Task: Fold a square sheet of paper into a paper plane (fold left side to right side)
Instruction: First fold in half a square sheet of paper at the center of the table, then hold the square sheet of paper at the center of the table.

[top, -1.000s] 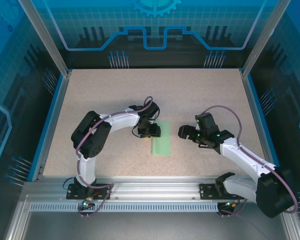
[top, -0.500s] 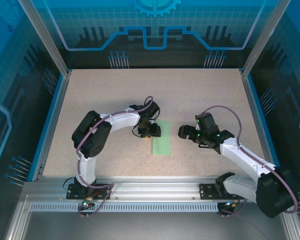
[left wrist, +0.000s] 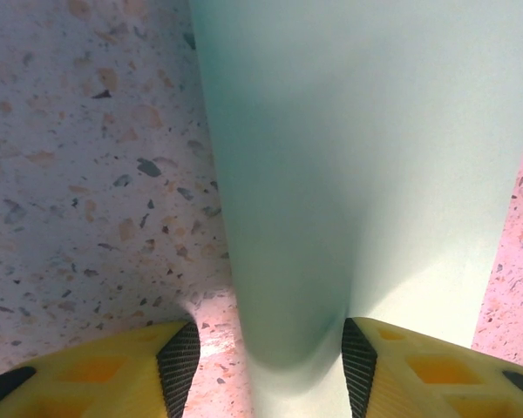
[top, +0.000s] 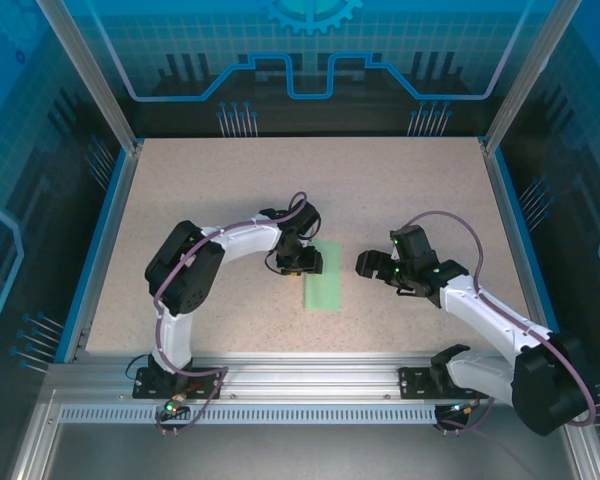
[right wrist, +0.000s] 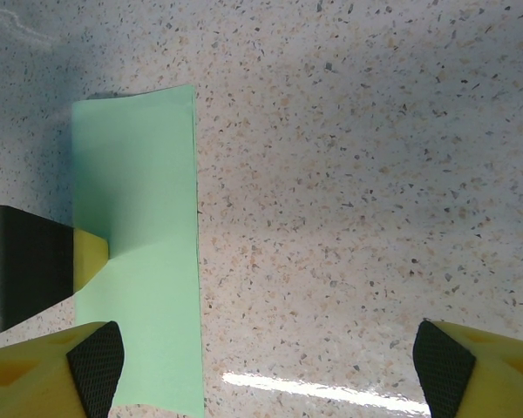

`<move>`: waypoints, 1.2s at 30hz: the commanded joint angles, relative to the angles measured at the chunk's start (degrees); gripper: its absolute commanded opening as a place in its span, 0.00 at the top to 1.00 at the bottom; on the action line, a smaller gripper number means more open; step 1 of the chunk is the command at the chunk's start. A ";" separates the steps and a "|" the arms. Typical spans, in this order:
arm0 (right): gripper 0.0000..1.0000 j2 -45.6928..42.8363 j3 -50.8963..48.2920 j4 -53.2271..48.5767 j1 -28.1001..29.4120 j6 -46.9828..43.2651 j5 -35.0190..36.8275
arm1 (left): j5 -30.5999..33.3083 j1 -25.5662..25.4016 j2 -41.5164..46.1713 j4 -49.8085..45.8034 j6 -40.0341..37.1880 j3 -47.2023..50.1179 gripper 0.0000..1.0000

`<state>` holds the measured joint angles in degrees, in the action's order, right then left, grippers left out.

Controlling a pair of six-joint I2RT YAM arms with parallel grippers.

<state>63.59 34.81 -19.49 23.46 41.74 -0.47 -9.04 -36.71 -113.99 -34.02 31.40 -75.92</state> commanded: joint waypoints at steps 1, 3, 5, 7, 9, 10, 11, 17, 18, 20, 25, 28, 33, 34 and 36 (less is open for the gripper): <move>0.10 0.37 0.04 -0.38 -0.84 -0.52 -0.84 | 0.37 -0.95 -5.26 0.63 -0.90 0.61 0.46; 0.10 0.55 0.00 -0.29 -0.84 -0.60 -0.86 | 0.43 -0.94 -5.36 0.45 -1.07 0.31 0.46; 0.10 0.72 0.02 -0.31 -0.84 -0.67 -1.02 | 0.42 -0.98 -5.44 0.40 -1.20 0.22 0.46; 0.10 0.98 0.01 -0.20 -0.79 -0.89 -1.28 | 0.51 -0.93 -5.38 0.34 -1.32 0.24 0.46; 0.10 1.25 0.09 -0.18 -0.79 -1.00 -1.42 | 0.60 -1.00 -5.54 0.22 -1.42 0.27 0.47; 0.10 1.40 0.09 -0.13 -0.75 -0.96 -1.60 | 0.60 -0.98 -5.54 0.19 -1.51 0.33 0.47; 0.10 1.48 0.08 -0.11 -0.79 -1.00 -1.72 | 0.63 -0.97 -5.54 0.25 -1.45 0.27 0.47; 0.10 2.44 0.09 0.95 -0.81 -1.05 -3.10 | 0.73 -0.98 -5.54 0.19 -1.24 0.32 0.47; 0.10 2.79 0.11 1.32 -0.81 -1.10 -3.66 | 0.76 -1.02 -5.62 0.19 -1.25 0.26 0.47; 0.13 3.67 0.34 2.51 -0.70 -1.04 -5.34 | 0.78 -1.04 -5.62 0.23 -1.16 0.33 0.47; 0.32 8.06 1.02 7.28 -0.04 -0.57 -11.74 | 0.80 -1.07 -5.58 0.26 -1.05 0.34 0.47; 0.48 11.26 1.92 9.99 1.04 0.22 -14.33 | 0.81 -1.08 -5.62 0.19 -0.98 0.33 0.47; 0.78 17.08 4.30 12.53 3.52 1.48 -16.04 | 0.84 -1.04 -5.62 0.25 -0.93 0.34 0.47; 0.81 18.06 4.77 12.67 4.01 1.51 -16.14 | 0.79 -1.08 -5.57 0.23 -0.91 0.35 0.47; 0.87 20.43 6.00 12.80 5.03 1.67 -16.47 | 0.84 -1.01 -5.62 0.23 -0.92 0.44 0.47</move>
<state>81.73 38.35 -8.75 26.94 43.03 -14.48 -8.97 -36.82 -114.50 -35.07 31.35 -76.75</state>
